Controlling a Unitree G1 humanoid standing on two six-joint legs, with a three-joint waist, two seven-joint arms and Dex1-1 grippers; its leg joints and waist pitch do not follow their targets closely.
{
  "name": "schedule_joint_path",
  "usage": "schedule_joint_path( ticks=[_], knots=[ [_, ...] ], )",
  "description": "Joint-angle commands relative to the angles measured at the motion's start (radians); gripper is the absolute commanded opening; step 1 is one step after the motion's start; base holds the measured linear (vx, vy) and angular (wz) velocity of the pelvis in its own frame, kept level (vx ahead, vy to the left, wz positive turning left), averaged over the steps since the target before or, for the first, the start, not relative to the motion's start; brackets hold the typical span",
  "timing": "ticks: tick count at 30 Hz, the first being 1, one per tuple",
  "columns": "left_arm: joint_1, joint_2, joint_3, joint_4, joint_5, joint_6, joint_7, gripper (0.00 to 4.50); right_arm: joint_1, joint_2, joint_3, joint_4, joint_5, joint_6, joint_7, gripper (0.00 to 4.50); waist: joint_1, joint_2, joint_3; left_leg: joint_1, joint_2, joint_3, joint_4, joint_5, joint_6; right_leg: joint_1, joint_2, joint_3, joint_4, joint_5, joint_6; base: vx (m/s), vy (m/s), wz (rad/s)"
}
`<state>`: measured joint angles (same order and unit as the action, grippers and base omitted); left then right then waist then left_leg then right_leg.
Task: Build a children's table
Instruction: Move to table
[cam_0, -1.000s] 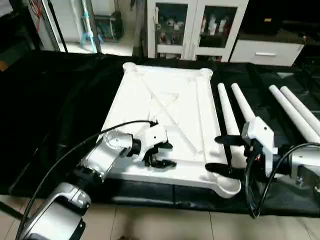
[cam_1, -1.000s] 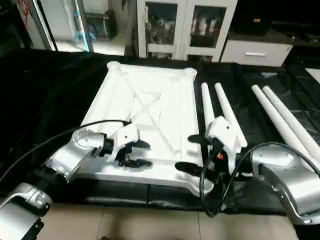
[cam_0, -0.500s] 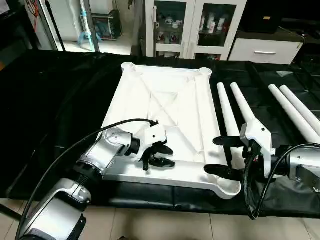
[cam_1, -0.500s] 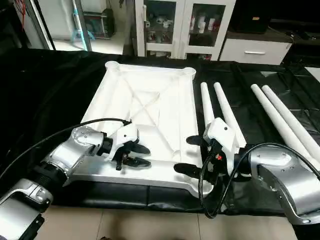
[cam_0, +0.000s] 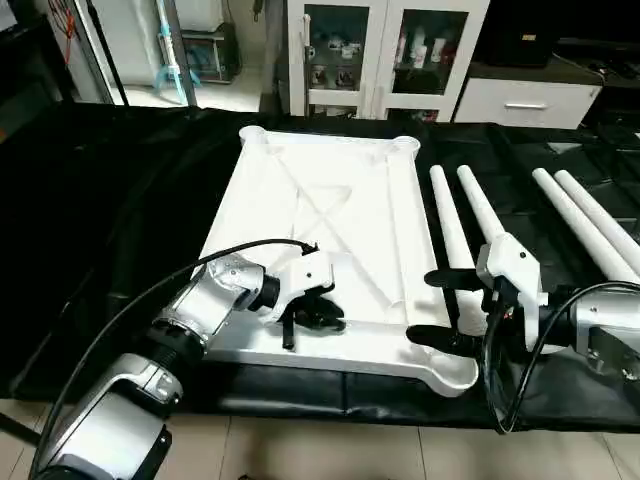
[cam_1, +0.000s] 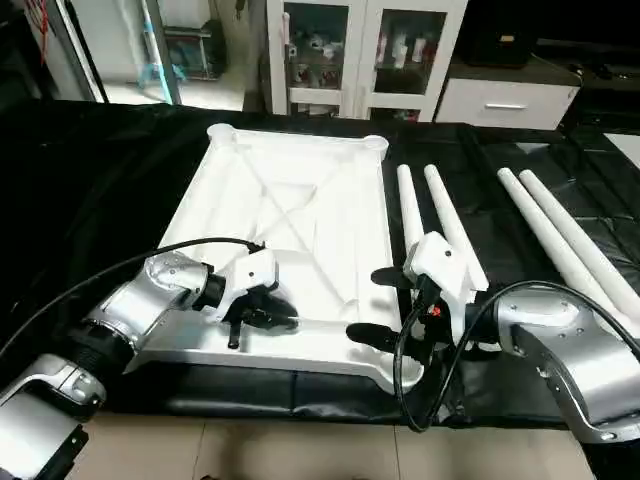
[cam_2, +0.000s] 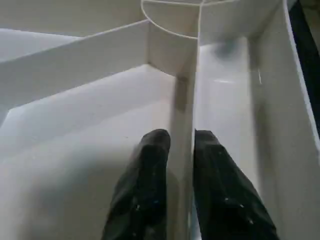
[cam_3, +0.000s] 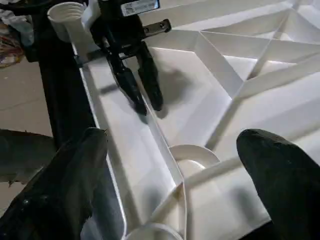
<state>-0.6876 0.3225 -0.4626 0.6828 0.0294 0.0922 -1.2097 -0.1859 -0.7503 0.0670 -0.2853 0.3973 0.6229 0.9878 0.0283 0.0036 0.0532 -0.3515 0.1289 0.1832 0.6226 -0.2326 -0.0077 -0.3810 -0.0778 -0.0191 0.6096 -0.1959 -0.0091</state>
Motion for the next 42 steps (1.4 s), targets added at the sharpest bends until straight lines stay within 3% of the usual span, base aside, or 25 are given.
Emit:
schedule_joint_path(
  ticks=[1, 3, 9, 10, 13, 15, 16, 18, 21, 23, 24, 29, 31, 35, 42],
  knots=[
    [0.040, 0.029, -0.040, 0.061, 0.058, 0.036, -0.001, 0.48, -0.007, -0.011, 0.004, 0.009, -0.005, -0.011, -0.002, 4.50, 0.002, -0.019, -0.044, 0.003, 0.104, -0.049, -0.098, -0.226, 0.025, 0.024, -0.093, 0.047, -0.088, -0.328, -0.211, 0.000, 0.000, 0.00],
    [0.037, 0.034, -0.030, 0.071, 0.065, 0.034, 0.017, 0.22, -0.011, -0.009, 0.008, 0.013, -0.010, -0.015, -0.006, 4.50, 0.000, -0.020, -0.043, 0.003, 0.102, -0.049, -0.098, -0.233, 0.026, 0.024, -0.092, 0.046, -0.090, -0.343, -0.212, 0.000, 0.000, 0.00],
    [0.026, 0.057, 0.027, 0.100, 0.061, 0.036, 0.093, 0.03, -0.017, 0.001, 0.011, 0.022, -0.023, -0.025, -0.016, 4.50, -0.004, -0.018, -0.037, 0.002, 0.102, -0.054, -0.103, -0.295, 0.005, 0.018, -0.092, 0.046, -0.098, -0.447, -0.185, 0.000, 0.000, 0.00],
    [0.026, 0.065, 0.038, 0.101, 0.058, 0.036, 0.103, 0.03, -0.016, 0.003, 0.010, 0.022, -0.025, -0.027, -0.018, 4.50, -0.004, -0.013, -0.037, 0.002, 0.102, -0.057, -0.103, -0.303, 0.000, 0.019, -0.094, 0.046, -0.097, -0.461, -0.180, 0.000, 0.000, 0.00],
    [0.034, 0.105, 0.092, 0.084, 0.034, 0.055, 0.135, 0.03, -0.010, 0.010, 0.008, 0.025, -0.032, -0.035, -0.031, 4.50, -0.028, -0.018, -0.033, -0.013, 0.097, -0.070, -0.108, -0.356, -0.018, 0.020, -0.095, 0.040, -0.102, -0.565, -0.133, 0.000, 0.000, 0.00],
    [0.052, 0.145, 0.121, 0.064, 0.029, 0.068, 0.157, 0.03, -0.006, 0.017, 0.007, 0.024, -0.037, -0.042, -0.043, 4.50, -0.044, -0.012, -0.036, -0.023, 0.095, -0.083, -0.111, -0.369, -0.025, 0.025, -0.097, 0.034, -0.104, -0.590, -0.108, -0.016, 0.005, -0.22],
    [0.053, 0.146, 0.122, 0.064, 0.029, 0.068, 0.158, 0.03, -0.006, 0.017, 0.007, 0.024, -0.037, -0.042, -0.043, 4.50, -0.044, -0.012, -0.036, -0.023, 0.095, -0.083, -0.111, -0.369, -0.025, 0.025, -0.097, 0.034, -0.104, -0.590, -0.108, -0.008, 0.006, -0.25],
    [0.064, 0.162, 0.135, 0.054, 0.025, 0.069, 0.166, 0.03, -0.005, 0.021, 0.010, 0.026, -0.039, -0.046, -0.047, 4.50, -0.053, -0.002, -0.042, -0.031, 0.099, -0.092, -0.116, -0.349, -0.024, 0.034, -0.097, 0.021, -0.100, -0.468, -0.134, -0.003, 0.010, -0.26],
    [0.084, 0.180, 0.141, 0.025, 0.029, 0.065, 0.170, 0.03, -0.013, 0.036, 0.014, 0.044, -0.062, -0.068, -0.076, 4.50, -0.045, -0.008, -0.045, -0.015, 0.100, -0.081, -0.109, -0.307, -0.009, 0.026, -0.097, 0.025, -0.098, -0.331, -0.191, 0.001, 0.002, -0.07],
    [0.098, 0.184, 0.148, 0.003, 0.028, 0.073, 0.179, 0.03, -0.023, 0.050, 0.015, 0.063, -0.082, -0.083, -0.106, 4.50, -0.042, -0.008, -0.046, -0.017, 0.099, -0.073, -0.106, -0.262, 0.001, 0.028, -0.098, 0.025, -0.096, -0.297, -0.215, 0.000, 0.000, 0.00],
    [0.110, 0.185, 0.150, -0.017, 0.028, 0.078, 0.178, 0.03, -0.029, 0.059, 0.015, 0.074, -0.093, -0.086, -0.125, 4.50, -0.039, -0.008, -0.047, -0.012, 0.098, -0.067, -0.103, -0.245, 0.010, 0.025, -0.094, 0.026, -0.095, -0.285, -0.226, 0.000, 0.000, 0.00],
    [0.151, 0.183, 0.143, -0.071, 0.053, 0.083, 0.221, 0.03, -0.034, 0.088, 0.008, 0.094, -0.111, -0.076, -0.181, 4.50, -0.033, -0.013, -0.050, -0.014, 0.097, -0.061, -0.099, -0.164, 0.043, 0.031, -0.091, 0.025, -0.084, -0.206, -0.248, 0.000, 0.000, 0.00],
    [0.159, 0.182, 0.139, -0.065, 0.067, 0.080, 0.245, 0.03, -0.031, 0.093, 0.007, 0.094, -0.112, -0.073, -0.187, 4.50, -0.028, -0.013, -0.049, -0.008, 0.095, -0.056, -0.097, -0.167, 0.050, 0.030, -0.089, 0.025, -0.088, -0.233, -0.245, 0.000, 0.000, 0.00],
    [0.160, 0.197, 0.142, -0.048, 0.076, 0.064, 0.249, 0.03, -0.030, 0.094, 0.006, 0.094, -0.119, -0.075, -0.192, 4.50, -0.024, -0.012, -0.048, -0.008, 0.096, -0.055, -0.100, -0.176, 0.043, 0.030, -0.086, 0.023, -0.090, -0.286, -0.222, 0.000, 0.000, 0.00],
    [0.175, 0.272, 0.195, -0.090, 0.041, 0.040, 0.212, 0.03, -0.047, 0.103, -0.019, 0.123, -0.121, -0.089, -0.226, 4.50, -0.038, -0.011, -0.047, -0.011, 0.095, -0.057, -0.104, -0.218, 0.015, 0.029, -0.085, 0.022, -0.093, -0.343, -0.195, 0.000, 0.000, 0.00]
  ],
)
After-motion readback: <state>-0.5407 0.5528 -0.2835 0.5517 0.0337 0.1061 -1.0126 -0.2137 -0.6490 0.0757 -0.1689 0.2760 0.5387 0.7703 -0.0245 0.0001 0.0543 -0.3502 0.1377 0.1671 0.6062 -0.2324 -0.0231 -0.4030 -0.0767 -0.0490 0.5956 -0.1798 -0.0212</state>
